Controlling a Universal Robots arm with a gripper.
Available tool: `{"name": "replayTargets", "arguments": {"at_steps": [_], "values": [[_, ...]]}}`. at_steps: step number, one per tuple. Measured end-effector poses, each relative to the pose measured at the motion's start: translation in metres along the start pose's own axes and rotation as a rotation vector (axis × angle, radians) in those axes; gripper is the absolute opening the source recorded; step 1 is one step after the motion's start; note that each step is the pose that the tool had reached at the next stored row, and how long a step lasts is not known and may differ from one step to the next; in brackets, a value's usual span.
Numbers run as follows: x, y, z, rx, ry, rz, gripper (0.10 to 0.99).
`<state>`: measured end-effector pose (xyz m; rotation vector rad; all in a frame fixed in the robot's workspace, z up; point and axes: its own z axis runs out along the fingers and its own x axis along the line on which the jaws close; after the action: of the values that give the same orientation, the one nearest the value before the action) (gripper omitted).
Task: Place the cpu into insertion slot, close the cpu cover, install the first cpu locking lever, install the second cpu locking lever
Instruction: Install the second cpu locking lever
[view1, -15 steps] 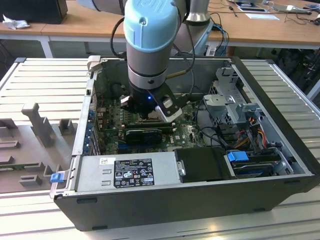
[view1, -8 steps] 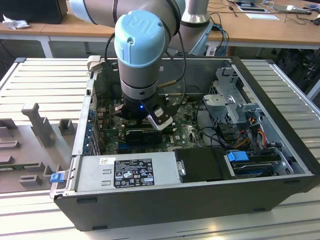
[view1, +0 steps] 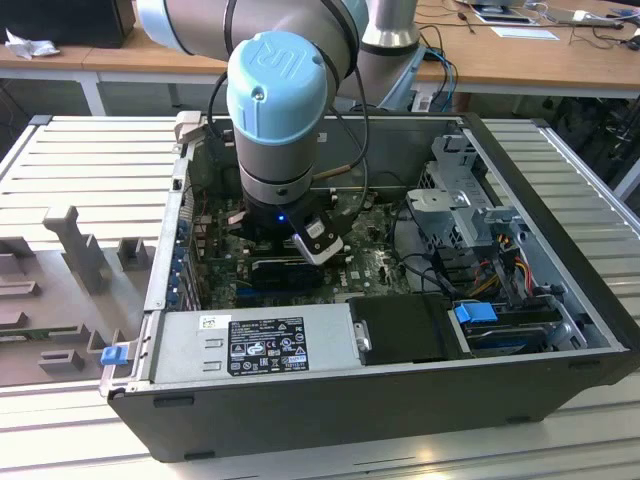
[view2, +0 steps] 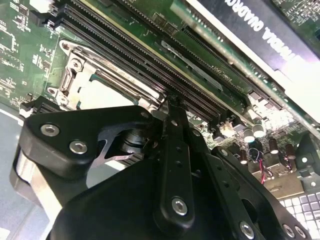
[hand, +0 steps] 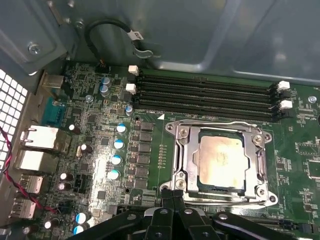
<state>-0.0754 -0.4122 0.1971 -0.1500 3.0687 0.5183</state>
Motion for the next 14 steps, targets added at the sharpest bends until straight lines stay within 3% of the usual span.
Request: {"name": "replayTargets", "arguments": {"at_steps": [11, 14], "values": [[0.0009, -0.0011, 0.0071, -0.027, -0.0026, 0.000, 0.106], [0.0013, -0.0006, 0.0060, -0.029, -0.0030, 0.000, 0.106]]}}
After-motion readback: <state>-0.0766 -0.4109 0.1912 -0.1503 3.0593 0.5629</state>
